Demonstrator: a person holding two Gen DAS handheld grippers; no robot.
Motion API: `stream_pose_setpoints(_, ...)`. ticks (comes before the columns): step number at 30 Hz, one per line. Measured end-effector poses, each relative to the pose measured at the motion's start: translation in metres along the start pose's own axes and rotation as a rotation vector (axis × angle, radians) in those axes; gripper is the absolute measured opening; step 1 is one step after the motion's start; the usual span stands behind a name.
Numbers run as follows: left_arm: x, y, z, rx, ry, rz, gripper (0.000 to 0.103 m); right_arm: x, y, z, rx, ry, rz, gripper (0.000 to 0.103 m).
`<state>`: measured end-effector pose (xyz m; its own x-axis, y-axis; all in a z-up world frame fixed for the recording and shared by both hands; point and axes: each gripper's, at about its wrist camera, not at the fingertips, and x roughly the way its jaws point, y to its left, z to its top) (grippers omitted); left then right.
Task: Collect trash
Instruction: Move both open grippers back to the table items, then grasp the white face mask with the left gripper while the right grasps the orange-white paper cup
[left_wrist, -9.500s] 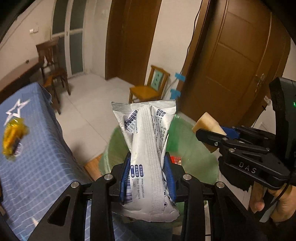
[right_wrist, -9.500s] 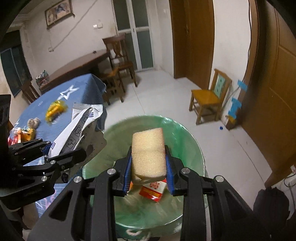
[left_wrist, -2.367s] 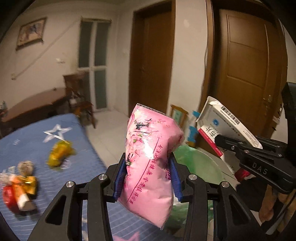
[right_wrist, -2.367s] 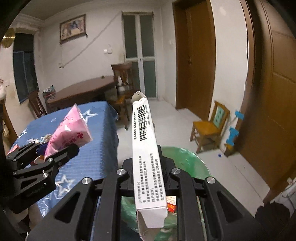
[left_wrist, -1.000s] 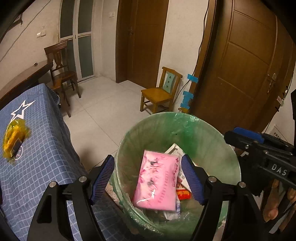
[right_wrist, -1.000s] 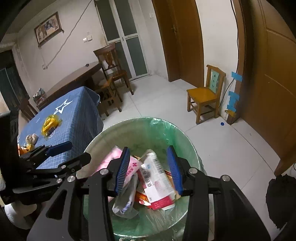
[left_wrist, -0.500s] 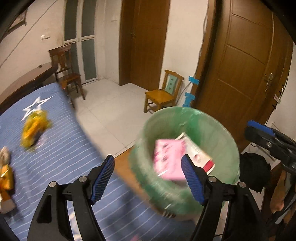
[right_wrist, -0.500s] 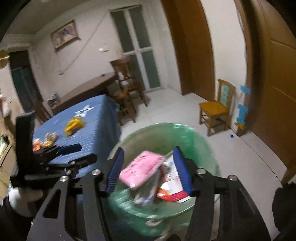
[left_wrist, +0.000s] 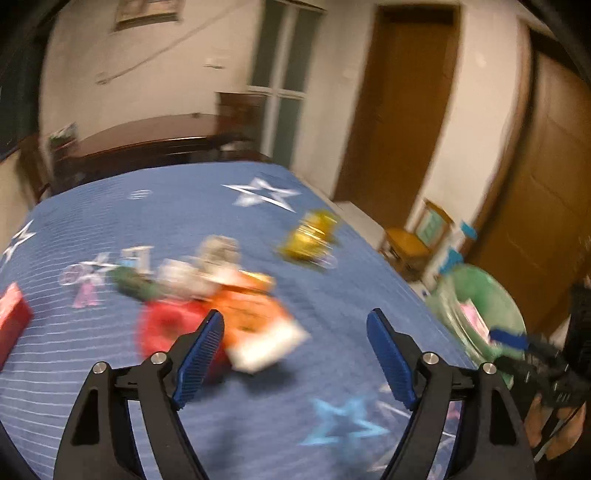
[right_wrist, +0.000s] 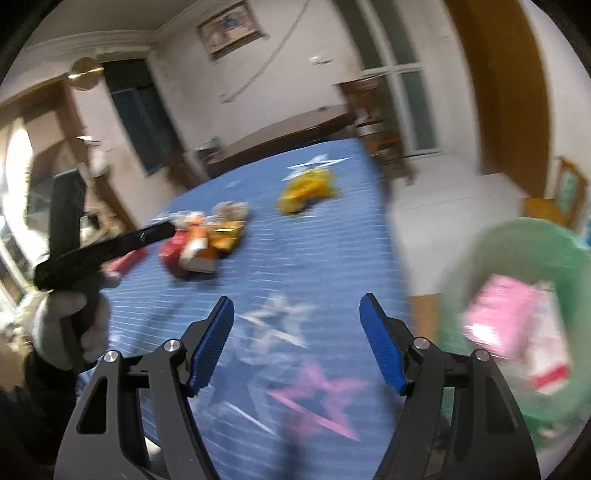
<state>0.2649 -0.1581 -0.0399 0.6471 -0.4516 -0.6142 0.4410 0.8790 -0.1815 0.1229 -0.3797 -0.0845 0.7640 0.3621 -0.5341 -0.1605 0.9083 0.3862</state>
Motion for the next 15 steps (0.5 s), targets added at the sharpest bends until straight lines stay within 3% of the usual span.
stream_pose_setpoints(6,0.019,0.081,0.033,-0.094,0.076,-0.009,0.085,0.088,0.045,0.028,0.036,0.110,0.218,0.064)
stream_pose_setpoints(11,0.044,0.090,0.043,-0.081,0.137,-0.068,0.085,0.146,0.057,0.042,0.114,0.181,0.336,0.057)
stream_pose_setpoints(15,0.063,0.090,0.040,-0.081,0.168,-0.081,0.084,0.176,0.059,0.045,0.175,0.216,0.390,0.044)
